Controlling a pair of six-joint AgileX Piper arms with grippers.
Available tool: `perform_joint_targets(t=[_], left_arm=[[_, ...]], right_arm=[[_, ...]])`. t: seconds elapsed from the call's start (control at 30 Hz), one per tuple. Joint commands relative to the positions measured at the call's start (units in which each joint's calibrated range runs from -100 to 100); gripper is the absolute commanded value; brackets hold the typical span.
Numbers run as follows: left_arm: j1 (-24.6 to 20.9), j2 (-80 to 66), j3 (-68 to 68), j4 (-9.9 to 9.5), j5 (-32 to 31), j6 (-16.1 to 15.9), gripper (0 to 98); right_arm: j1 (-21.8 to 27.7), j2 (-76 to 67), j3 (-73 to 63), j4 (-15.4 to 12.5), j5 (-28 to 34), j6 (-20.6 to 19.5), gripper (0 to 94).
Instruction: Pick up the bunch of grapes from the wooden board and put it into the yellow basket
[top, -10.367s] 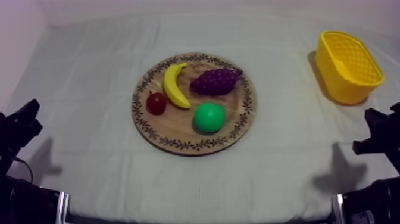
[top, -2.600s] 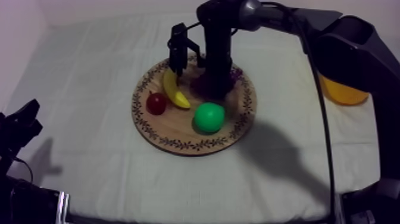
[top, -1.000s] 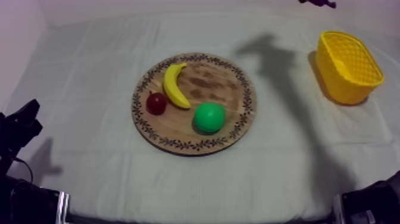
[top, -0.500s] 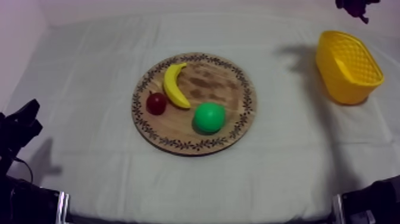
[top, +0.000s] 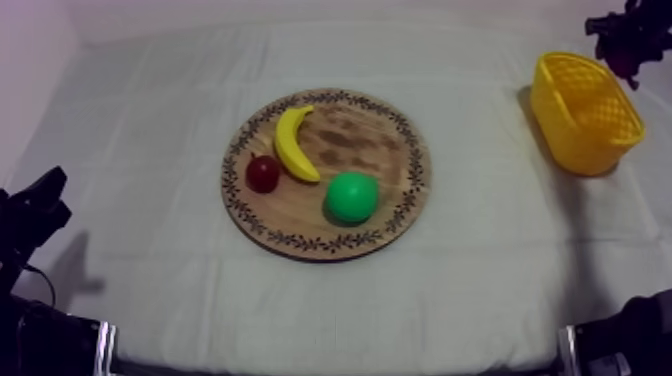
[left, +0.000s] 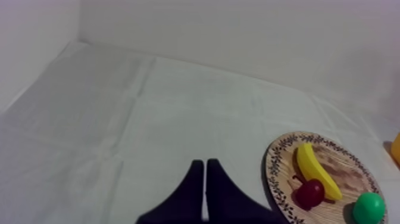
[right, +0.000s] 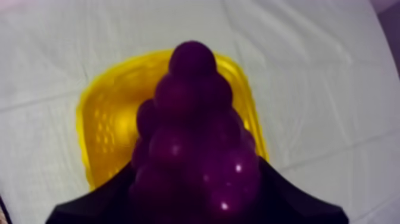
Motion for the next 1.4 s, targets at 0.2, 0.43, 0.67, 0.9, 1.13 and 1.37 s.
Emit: perform_joint_targets(t=[0.2,0.43,0.67,0.9,1.13,1.37], left_arm=[[0.00,0.00,-0.02,-0.02,0.04,0.00,0.1],[0.00,0.00,-0.02,-0.02,0.04,0.00,0.1],[0.00,0.00,-0.02,-0.02,0.04,0.00,0.1],[0.00,0.00,-0.02,-0.02,0.04,0.00,0.1],[0.00,0.00,-0.02,-0.02,0.04,0.00,0.1],[0.00,0.00,-0.02,-0.02,0.04,0.00,0.1]], right_arm=[[0.85,6.53,0.59,-3.07,1.74,4.10,25.1],[1.87,12.61,-2.86,-5.11,3.54,7.04,26.1],[2.37,18.04,-7.20,-6.62,4.75,9.40,31.7],[2.77,21.63,-10.17,-7.53,4.36,10.23,49.3],[2.56,22.72,-10.85,-8.25,3.45,11.72,61.2],[2.46,21.08,-9.36,-8.66,1.78,12.10,64.4]])
